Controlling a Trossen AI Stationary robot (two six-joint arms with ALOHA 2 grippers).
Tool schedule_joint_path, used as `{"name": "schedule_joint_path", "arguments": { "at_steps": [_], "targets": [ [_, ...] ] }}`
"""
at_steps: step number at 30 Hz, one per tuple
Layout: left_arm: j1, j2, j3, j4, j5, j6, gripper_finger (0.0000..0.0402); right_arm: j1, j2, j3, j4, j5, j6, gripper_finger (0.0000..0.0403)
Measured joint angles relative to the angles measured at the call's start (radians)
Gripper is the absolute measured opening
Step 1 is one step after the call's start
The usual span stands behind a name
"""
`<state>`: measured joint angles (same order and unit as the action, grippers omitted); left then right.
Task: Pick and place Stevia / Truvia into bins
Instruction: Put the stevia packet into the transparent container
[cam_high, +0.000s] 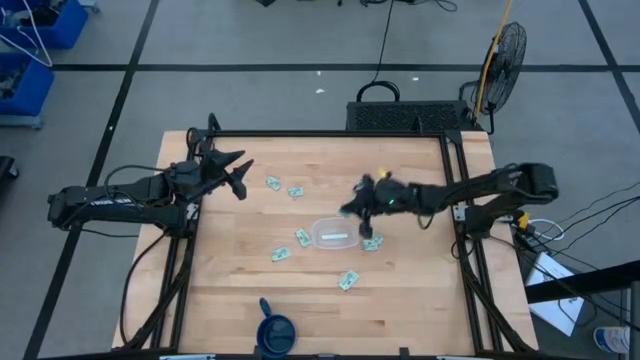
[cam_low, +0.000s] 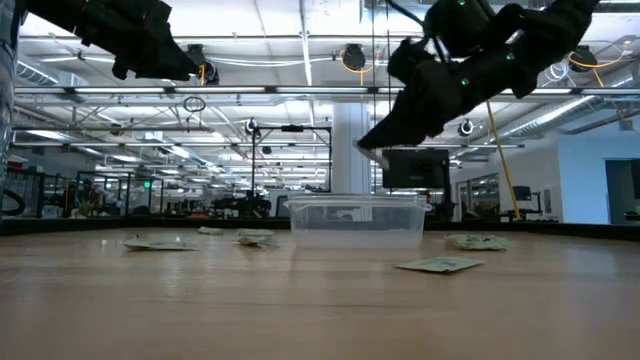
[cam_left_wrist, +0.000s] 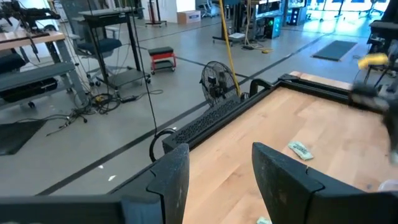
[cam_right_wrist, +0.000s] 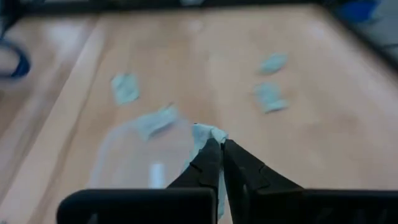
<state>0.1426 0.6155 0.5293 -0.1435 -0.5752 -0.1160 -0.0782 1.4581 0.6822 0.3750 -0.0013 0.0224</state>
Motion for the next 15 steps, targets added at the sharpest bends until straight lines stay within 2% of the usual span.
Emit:
{"name": "schedule_joint_path", "arguments": {
  "at_steps": [4, 8, 10, 15],
  "targets": [
    [0.000, 0.000, 0.000, 0.018, 0.008, -0.052, 0.0182, 0.066, 0.155, 0.162, -0.124, -0.001, -0.023, 0.0001],
    [0.002, 0.000, 0.000, 0.007, 0.064, -0.096, 0.0182, 0.088, 0.300, 0.388, -0.494, 0.000, -0.071, 0.0001],
    [0.002, 0.000, 0.000, -0.013, 0.083, -0.114, 0.0182, 0.088, 0.348, 0.467, -0.608, 0.000, -0.073, 0.0008],
    [0.002, 0.000, 0.000, -0.069, 0.081, -0.130, 0.0182, 0.086, 0.394, 0.523, -0.622, 0.005, -0.131, 0.0046]
  ]
}}
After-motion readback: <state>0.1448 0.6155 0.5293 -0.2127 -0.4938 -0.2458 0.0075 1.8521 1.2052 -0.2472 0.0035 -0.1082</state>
